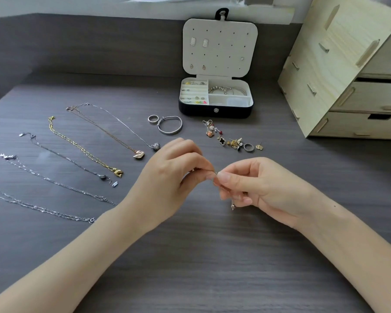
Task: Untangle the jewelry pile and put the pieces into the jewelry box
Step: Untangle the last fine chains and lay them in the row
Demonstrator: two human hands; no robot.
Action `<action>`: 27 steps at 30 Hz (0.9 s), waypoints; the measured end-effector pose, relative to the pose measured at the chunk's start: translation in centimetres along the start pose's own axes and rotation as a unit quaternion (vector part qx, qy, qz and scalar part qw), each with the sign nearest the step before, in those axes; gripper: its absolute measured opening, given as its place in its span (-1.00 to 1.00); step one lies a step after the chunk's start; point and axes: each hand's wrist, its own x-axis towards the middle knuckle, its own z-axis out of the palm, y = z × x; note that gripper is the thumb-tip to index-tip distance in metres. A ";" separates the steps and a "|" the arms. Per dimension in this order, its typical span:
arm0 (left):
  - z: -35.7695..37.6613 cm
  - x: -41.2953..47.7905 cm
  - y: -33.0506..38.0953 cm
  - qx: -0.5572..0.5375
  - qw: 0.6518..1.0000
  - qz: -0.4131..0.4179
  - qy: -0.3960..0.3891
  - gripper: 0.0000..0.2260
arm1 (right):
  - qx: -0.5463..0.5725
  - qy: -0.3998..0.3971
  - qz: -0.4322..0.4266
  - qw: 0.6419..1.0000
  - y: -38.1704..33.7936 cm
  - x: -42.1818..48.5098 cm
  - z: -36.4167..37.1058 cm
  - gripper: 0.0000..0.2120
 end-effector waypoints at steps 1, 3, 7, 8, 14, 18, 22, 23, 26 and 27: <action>0.0 0.1 -0.1 0.004 1.000 0.014 -0.004 -0.81 | 0.001 -0.005 0.000 1.000 0.0 0.0 -0.1 -0.81; -0.2 0.1 -0.2 0.009 0.999 0.040 -0.015 -0.80 | 0.002 -0.012 0.004 1.000 0.0 0.0 -0.1 -0.81; -0.6 0.3 -0.4 0.005 0.995 0.074 -0.060 -0.79 | -0.010 -0.022 0.008 1.000 0.0 0.0 -0.3 -0.83; -0.7 0.3 -0.4 0.006 0.994 0.081 -0.076 -0.78 | -0.017 -0.024 0.007 1.000 -0.1 0.0 -0.3 -0.84; -0.9 0.3 -0.2 0.017 0.986 0.111 -0.125 -0.78 | -0.061 -0.017 0.004 0.998 -0.1 -0.1 -0.2 -0.86; -0.9 0.2 -0.2 0.029 0.983 0.124 -0.130 -0.78 | -0.050 -0.018 0.003 0.999 -0.1 -0.1 -0.1 -0.91; -1.0 0.2 -0.3 0.027 0.985 0.111 -0.126 -0.77 | -0.047 0.003 -0.006 0.999 0.0 -0.1 0.0 -0.90; -0.9 0.2 -0.3 0.025 0.986 0.105 -0.124 -0.78 | -0.048 0.009 -0.011 0.999 0.0 -0.1 0.0 -0.90; -0.6 0.0 -0.3 0.014 0.991 0.078 -0.109 -0.80 | -0.056 0.025 -0.021 0.998 0.1 -0.1 0.2 -0.90; -0.5 0.0 -0.3 0.008 0.993 0.065 -0.101 -0.81 | -0.060 0.031 -0.022 0.998 0.1 -0.1 0.2 -0.91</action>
